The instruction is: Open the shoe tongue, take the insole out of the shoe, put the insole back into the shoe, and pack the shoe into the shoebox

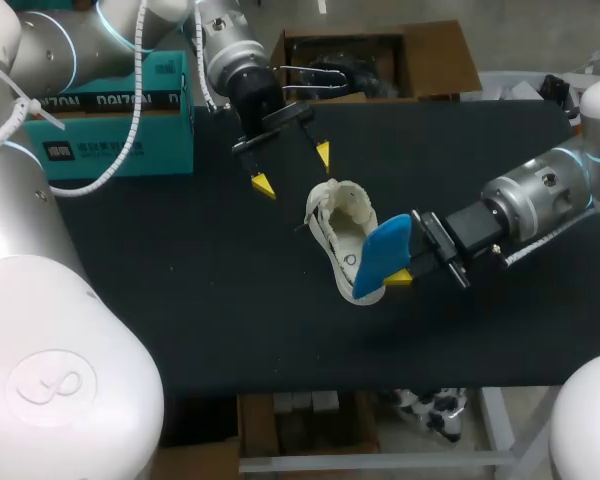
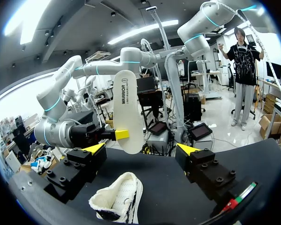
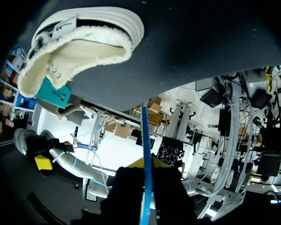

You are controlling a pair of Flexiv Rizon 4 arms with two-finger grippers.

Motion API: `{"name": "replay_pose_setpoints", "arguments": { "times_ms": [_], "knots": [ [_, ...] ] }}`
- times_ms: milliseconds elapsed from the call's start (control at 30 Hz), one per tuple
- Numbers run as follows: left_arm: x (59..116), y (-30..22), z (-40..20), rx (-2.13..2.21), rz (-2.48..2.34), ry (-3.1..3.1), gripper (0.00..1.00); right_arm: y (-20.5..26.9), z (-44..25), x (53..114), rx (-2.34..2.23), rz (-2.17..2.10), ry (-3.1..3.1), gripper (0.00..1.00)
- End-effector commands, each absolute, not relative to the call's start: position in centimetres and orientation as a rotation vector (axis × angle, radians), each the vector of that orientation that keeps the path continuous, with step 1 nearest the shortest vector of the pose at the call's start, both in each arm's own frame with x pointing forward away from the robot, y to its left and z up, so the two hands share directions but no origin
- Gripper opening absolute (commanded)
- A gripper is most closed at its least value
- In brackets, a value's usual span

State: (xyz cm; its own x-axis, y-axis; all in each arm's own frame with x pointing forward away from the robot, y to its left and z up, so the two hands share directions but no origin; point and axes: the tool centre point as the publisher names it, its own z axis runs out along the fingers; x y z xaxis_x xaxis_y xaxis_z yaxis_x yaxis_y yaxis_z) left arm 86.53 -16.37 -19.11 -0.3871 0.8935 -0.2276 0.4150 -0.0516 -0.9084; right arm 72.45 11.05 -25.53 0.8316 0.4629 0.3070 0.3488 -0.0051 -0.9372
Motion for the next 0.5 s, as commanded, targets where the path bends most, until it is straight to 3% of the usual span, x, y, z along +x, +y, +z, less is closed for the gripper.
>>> {"name": "replay_pose_setpoints", "arguments": {
  "times_ms": [33, 500],
  "knots": [
    [85.0, -16.3, -19.2, -1.363, 1.521, -1.858, 1.0, 11.1, -25.7, 72.6, -1.616, 0.086, -0.637, 0.0],
    [79.1, -14.5, -19.0, -1.092, 1.881, -2.366, 1.0, 12.5, -26.2, 73.6, -1.683, -0.107, -0.537, 0.0]
  ]
}}
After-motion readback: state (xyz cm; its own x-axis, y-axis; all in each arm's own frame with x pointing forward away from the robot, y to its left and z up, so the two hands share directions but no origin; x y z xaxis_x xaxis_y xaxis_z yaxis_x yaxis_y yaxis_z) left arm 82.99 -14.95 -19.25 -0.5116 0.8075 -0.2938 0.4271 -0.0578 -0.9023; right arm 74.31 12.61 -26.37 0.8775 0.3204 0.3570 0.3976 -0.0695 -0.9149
